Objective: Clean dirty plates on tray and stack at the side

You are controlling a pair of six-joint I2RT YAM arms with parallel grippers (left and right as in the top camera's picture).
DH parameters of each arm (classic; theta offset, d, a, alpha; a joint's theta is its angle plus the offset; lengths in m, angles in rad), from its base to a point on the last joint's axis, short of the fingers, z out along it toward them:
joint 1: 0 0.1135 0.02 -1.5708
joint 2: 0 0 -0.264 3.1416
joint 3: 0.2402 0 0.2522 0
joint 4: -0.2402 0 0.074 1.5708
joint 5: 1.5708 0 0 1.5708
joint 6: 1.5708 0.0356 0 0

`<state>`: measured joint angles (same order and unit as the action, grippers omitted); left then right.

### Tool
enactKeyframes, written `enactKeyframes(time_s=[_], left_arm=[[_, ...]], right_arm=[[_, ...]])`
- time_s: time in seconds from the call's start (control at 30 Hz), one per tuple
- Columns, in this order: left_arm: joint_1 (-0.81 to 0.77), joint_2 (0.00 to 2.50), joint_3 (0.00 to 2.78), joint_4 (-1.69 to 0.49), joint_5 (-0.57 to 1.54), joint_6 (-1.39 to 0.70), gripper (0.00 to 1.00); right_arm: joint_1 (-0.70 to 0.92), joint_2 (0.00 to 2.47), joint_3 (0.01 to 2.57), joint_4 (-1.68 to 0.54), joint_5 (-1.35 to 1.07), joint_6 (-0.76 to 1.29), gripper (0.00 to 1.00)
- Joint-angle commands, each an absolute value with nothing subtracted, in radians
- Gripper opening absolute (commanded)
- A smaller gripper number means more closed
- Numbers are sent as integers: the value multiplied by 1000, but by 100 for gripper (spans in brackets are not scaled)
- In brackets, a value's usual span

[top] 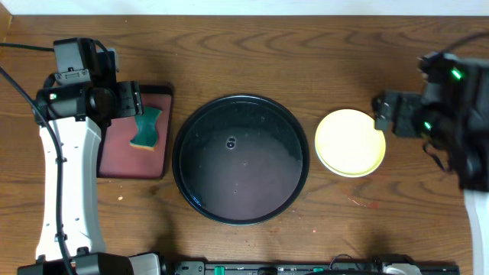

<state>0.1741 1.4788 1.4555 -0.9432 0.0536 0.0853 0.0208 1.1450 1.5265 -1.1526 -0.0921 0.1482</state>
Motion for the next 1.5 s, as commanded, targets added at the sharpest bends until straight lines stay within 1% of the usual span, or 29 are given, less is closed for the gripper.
enactKeyframes(time_s=[0.0,0.3,0.53,0.7,0.77,0.9,1.07,1.23,1.47], left_arm=[[178,1491,1461,-950,59,77,75],[178,1491,1461,-950,59,77,75],[178,1491,1461,-950,59,77,75],[178,1491,1461,-950,59,77,75],[178,1491,1461,-950,59,77,75],[178,1491,1461,-950,59,77,75],[178,1491,1461,-950,59,77,75],[178,1491,1461,-950,59,77,76],[178,1491,1461,-950,59,77,75]], right_arm=[[26,1059,1544,-1157,-57,141,99],[26,889,1544,-1195,-57,141,99],[26,851,1544,-1314,-42,141,99],[22,846,1525,-1292,7,139,99],[17,820,1491,-1242,39,127,99],[9,719,1356,-1093,29,25,99],[-10,534,1089,-876,26,21,99],[-10,346,772,-613,13,21,99],[-10,159,396,-276,-60,21,99]])
